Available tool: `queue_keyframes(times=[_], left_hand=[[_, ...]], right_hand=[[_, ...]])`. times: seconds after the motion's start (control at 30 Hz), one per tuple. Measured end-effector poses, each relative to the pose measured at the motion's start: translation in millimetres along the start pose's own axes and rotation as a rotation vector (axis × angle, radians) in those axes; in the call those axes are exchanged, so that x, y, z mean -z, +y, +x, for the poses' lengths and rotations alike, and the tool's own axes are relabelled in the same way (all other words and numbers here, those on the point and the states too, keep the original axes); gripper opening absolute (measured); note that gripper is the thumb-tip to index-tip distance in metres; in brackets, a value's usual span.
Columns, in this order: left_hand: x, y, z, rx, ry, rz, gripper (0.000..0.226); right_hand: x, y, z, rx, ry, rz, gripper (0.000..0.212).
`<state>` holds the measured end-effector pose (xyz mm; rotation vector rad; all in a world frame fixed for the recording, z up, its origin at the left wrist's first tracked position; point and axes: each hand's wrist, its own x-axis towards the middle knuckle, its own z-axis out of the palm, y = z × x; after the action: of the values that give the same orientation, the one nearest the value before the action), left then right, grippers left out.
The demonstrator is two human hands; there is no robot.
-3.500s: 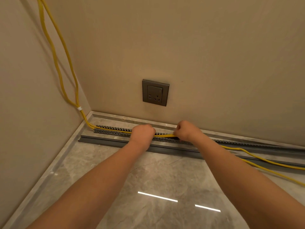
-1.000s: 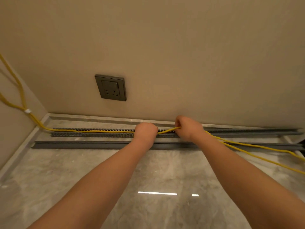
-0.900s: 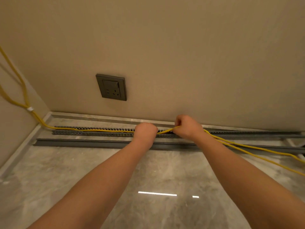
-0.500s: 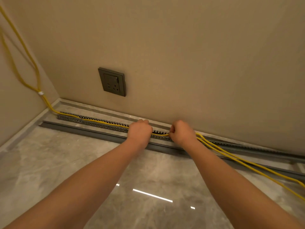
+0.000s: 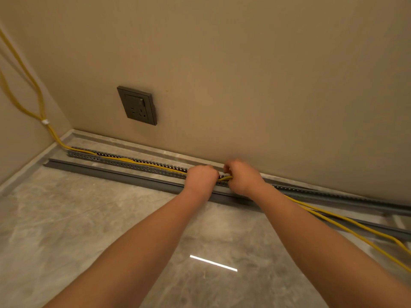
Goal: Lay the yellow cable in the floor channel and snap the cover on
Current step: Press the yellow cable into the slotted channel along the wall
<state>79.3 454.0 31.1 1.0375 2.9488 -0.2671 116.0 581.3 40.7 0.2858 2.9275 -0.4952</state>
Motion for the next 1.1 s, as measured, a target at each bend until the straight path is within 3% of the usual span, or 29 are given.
queue_keyframes(times=[0.13, 0.33, 0.43, 0.5, 0.6, 0.73, 0.93, 1.1], left_hand=[[3.4, 13.0, -0.1, -0.038, -0.02, 0.052, 0.029], [6.6, 19.3, 2.1, 0.006, -0.06, 0.045, 0.027], [6.5, 20.4, 1.3, 0.02, -0.057, 0.042, 0.029], [6.7, 20.9, 0.4, 0.021, -0.057, 0.04, 0.029], [7.2, 21.1, -0.7, 0.02, -0.054, 0.048, 0.028], [6.7, 20.8, -2.1, 0.027, -0.049, 0.044, 0.028], [6.0, 18.9, -3.1, 0.023, -0.026, 0.056, 0.027], [4.6, 15.8, -3.1, 0.017, -0.031, 0.066, 0.027]], right_hand=[[12.5, 16.9, -13.0, -0.082, 0.022, -0.17, 0.019], [13.5, 29.1, -25.7, -0.121, 0.047, -0.272, 0.024], [18.2, 35.1, -24.0, -0.23, -0.092, 0.134, 0.011], [23.6, 38.0, -22.4, -0.294, -0.171, 0.462, 0.016], [29.8, 37.0, -22.2, -0.4, -0.198, 0.716, 0.024], [30.0, 35.7, -19.4, -0.55, -0.3, 0.838, 0.033], [33.3, 37.7, -18.7, -0.646, -0.385, 0.876, 0.022], [31.9, 35.6, -17.0, -0.546, -0.185, 0.747, 0.01]])
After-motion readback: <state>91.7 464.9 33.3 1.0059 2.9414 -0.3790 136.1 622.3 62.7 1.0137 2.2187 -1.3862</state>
